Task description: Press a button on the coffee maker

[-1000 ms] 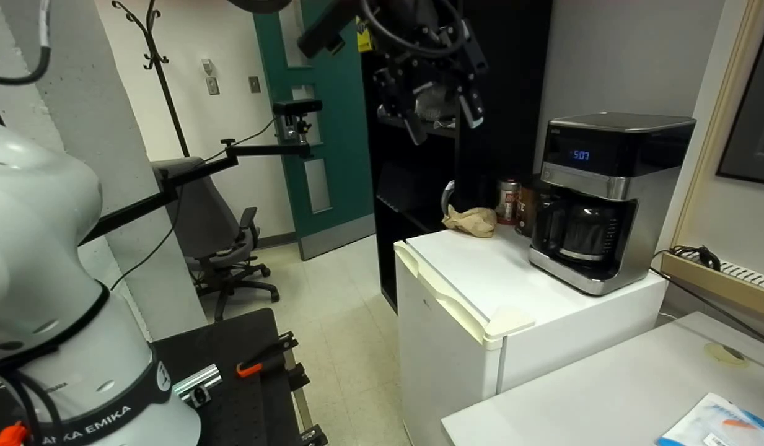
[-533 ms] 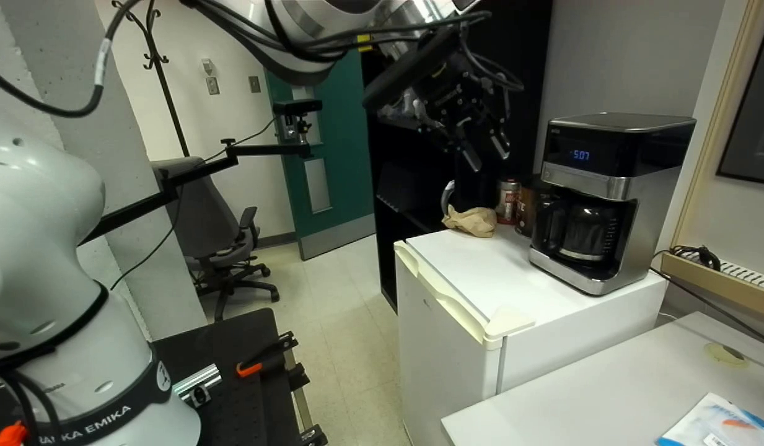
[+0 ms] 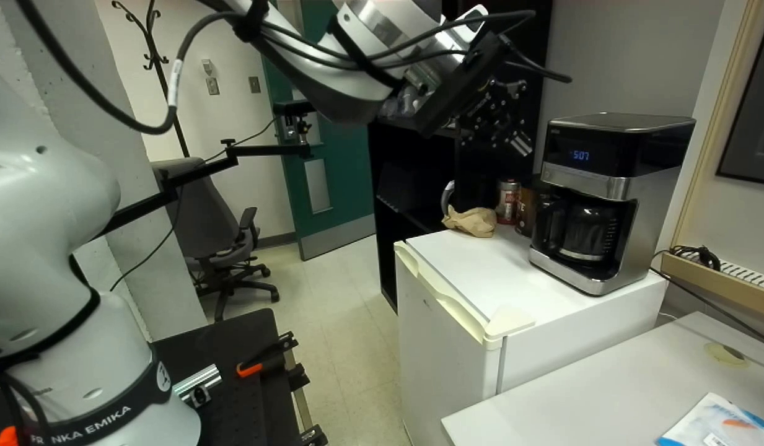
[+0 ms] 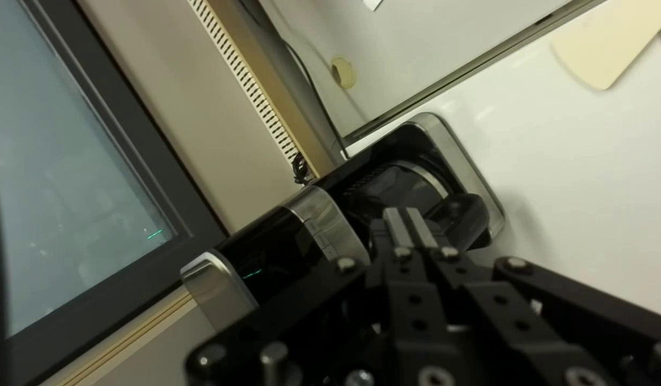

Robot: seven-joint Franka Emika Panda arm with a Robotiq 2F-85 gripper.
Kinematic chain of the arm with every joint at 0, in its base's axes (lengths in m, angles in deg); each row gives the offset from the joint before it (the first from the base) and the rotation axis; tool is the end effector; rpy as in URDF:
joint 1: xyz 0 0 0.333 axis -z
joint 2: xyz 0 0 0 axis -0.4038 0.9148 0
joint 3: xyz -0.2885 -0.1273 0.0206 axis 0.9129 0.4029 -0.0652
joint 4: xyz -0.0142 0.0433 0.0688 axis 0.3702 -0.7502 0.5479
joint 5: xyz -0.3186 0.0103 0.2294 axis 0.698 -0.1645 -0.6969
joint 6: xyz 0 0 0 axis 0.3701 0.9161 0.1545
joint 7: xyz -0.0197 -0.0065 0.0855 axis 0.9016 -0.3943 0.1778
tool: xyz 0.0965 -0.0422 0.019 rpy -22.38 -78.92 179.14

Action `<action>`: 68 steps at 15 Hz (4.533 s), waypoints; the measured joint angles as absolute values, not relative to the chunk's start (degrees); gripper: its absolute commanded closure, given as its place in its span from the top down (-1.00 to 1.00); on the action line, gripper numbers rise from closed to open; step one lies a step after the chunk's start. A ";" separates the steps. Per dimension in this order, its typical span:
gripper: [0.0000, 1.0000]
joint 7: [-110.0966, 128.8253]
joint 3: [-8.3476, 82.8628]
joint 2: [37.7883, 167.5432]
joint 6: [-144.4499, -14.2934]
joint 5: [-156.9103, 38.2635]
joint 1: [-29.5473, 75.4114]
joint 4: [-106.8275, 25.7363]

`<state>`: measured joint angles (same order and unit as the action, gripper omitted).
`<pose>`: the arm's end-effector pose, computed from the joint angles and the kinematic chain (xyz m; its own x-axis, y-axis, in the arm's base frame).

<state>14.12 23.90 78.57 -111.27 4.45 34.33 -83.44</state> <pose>0.5083 0.0471 0.4284 0.5232 0.8121 0.2585 0.4761 -0.5301 0.7017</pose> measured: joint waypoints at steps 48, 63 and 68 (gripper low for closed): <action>-0.99 73.44 15.14 119.57 -99.61 62.75 29.15 -45.57; -0.99 73.44 15.11 122.28 -98.35 62.75 28.83 -42.46; -0.99 73.44 15.08 122.39 -98.35 62.75 28.83 -42.39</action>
<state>73.44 15.08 122.39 -98.35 62.75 28.83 -42.39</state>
